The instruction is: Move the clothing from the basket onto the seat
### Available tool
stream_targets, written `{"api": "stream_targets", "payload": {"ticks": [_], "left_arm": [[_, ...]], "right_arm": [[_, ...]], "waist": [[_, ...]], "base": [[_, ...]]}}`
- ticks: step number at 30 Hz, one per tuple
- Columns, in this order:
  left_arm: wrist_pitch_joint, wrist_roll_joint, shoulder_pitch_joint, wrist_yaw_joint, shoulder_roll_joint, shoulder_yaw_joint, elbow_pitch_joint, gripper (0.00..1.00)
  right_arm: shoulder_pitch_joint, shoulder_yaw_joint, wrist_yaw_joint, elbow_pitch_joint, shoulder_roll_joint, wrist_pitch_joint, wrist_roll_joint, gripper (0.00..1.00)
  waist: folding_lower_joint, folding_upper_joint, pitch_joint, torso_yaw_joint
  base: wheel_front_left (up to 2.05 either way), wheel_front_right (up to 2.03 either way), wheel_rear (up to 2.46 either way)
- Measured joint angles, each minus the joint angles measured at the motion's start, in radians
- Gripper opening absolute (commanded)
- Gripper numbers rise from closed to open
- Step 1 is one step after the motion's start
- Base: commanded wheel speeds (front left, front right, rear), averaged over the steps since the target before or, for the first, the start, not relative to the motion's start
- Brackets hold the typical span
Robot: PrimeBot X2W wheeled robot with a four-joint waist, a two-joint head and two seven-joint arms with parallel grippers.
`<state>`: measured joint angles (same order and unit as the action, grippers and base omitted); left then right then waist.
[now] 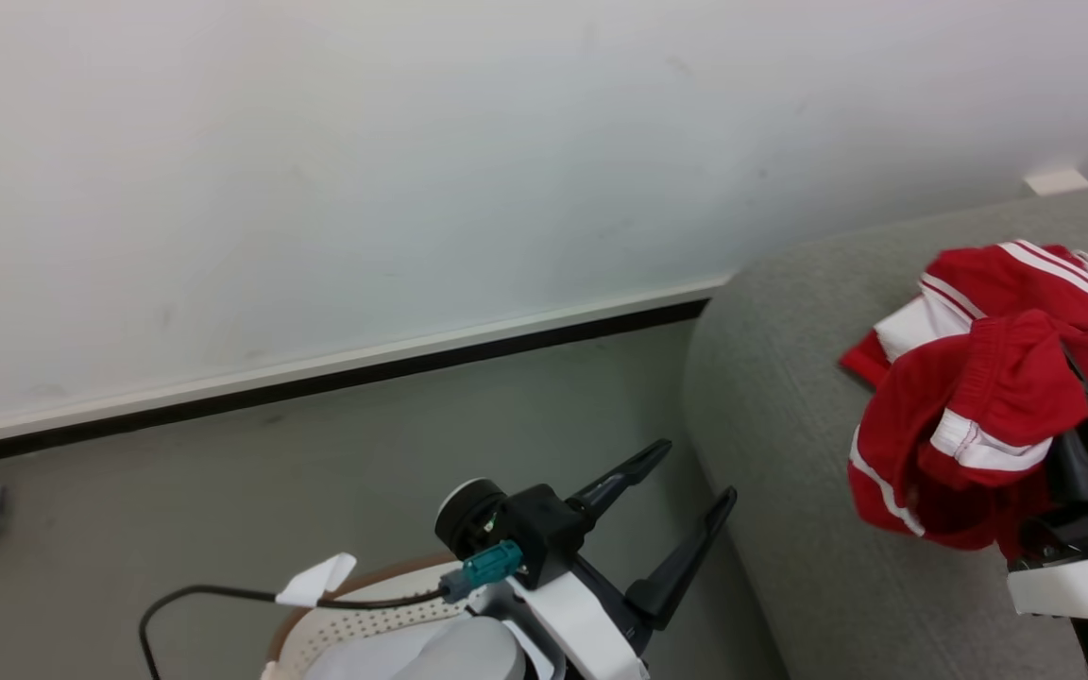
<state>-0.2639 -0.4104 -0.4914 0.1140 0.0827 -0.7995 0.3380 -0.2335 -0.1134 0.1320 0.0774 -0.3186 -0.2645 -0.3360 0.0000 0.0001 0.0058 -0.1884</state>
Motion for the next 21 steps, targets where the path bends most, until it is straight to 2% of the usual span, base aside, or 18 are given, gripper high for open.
{"api": "stream_targets", "payload": {"ticks": [13,21], "left_arm": [[0.0,0.078,0.027,0.009,0.014,0.042,-0.031,1.0],[0.0,0.097,0.035,0.013,0.003,0.052,-0.032,1.0]], "right_arm": [[0.075,0.026,0.0,-0.046,0.054,0.0,0.024,0.0],[0.074,0.019,0.0,-0.051,0.054,0.001,0.024,0.0]], "waist": [[0.0,0.0,0.027,-0.185],[0.0,0.0,0.032,-0.237]], "base": [[0.0,0.0,0.0],[0.0,0.0,0.0]]}}
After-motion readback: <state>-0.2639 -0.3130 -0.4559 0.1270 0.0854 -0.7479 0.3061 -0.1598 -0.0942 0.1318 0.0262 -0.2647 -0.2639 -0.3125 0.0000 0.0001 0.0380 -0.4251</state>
